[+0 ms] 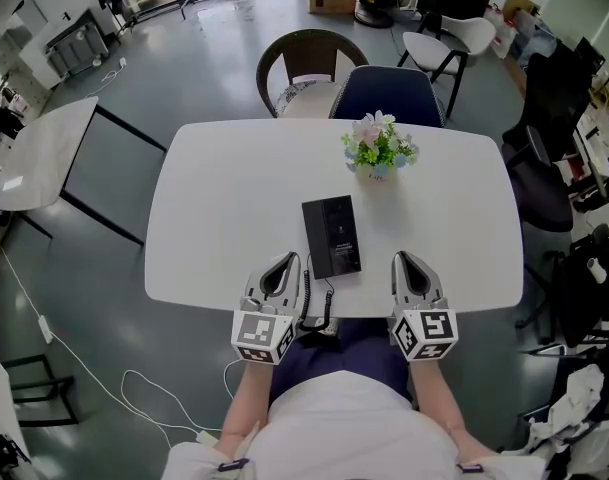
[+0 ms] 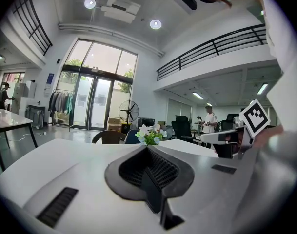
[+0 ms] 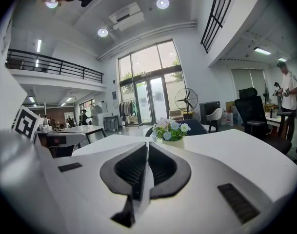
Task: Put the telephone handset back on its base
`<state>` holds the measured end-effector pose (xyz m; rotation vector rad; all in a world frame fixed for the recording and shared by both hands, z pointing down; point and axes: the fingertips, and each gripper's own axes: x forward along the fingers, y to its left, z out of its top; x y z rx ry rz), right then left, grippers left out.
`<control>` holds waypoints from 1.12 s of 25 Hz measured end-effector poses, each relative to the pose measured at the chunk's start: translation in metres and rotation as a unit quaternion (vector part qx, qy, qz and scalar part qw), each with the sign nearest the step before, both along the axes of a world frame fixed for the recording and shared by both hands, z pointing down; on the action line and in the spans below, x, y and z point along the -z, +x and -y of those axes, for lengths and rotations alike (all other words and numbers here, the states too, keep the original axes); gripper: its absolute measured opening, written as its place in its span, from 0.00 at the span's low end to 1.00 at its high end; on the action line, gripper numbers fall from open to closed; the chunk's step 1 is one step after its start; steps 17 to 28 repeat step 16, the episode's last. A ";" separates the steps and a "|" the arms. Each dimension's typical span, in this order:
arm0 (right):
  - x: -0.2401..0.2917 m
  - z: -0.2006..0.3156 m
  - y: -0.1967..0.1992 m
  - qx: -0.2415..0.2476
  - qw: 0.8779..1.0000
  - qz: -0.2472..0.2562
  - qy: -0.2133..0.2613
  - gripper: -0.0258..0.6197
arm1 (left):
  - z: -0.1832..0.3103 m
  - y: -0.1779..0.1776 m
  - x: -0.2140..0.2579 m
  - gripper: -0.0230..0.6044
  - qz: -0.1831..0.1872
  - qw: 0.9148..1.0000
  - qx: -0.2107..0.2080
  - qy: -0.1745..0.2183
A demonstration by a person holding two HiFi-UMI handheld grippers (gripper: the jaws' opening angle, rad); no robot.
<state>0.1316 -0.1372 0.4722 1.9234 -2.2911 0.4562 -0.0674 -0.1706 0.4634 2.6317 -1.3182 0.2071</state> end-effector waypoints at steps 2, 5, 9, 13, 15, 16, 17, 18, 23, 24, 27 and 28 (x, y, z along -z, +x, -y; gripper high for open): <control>-0.001 -0.001 -0.001 0.001 1.000 -0.002 -0.001 0.10 | -0.001 0.000 -0.001 0.06 -0.001 1.000 -0.001 -0.002; -0.002 -0.003 -0.001 0.002 1.000 -0.004 -0.003 0.10 | -0.003 0.002 -0.001 0.06 -0.001 1.000 -0.008 -0.004; -0.004 -0.006 -0.002 0.006 1.000 -0.003 -0.004 0.10 | -0.005 0.005 -0.002 0.06 -0.002 1.000 -0.020 -0.004; -0.005 -0.006 -0.005 0.019 1.000 -0.003 -0.007 0.10 | -0.009 0.010 -0.003 0.06 -0.007 0.999 -0.035 -0.008; -0.006 -0.007 -0.007 0.031 0.999 -0.007 -0.006 0.10 | -0.010 0.013 -0.004 0.06 -0.010 0.999 -0.045 -0.011; -0.006 -0.007 -0.009 0.037 0.999 -0.010 -0.006 0.10 | -0.011 0.015 -0.005 0.06 -0.011 0.999 -0.050 -0.012; -0.006 -0.007 -0.009 0.037 0.999 -0.010 -0.006 0.10 | -0.011 0.015 -0.005 0.06 -0.011 0.999 -0.050 -0.012; -0.006 -0.007 -0.009 0.037 0.999 -0.010 -0.006 0.10 | -0.011 0.015 -0.005 0.06 -0.011 0.999 -0.050 -0.012; -0.006 -0.007 -0.009 0.037 0.999 -0.010 -0.006 0.10 | -0.011 0.015 -0.005 0.06 -0.011 0.999 -0.050 -0.012; -0.006 -0.007 -0.009 0.037 0.999 -0.010 -0.006 0.10 | -0.011 0.015 -0.005 0.06 -0.011 0.999 -0.050 -0.012; -0.006 -0.007 -0.009 0.037 0.999 -0.010 -0.006 0.10 | -0.011 0.015 -0.005 0.06 -0.011 0.999 -0.050 -0.012; -0.006 -0.007 -0.009 0.037 0.999 -0.010 -0.006 0.10 | -0.011 0.015 -0.005 0.06 -0.011 0.999 -0.050 -0.012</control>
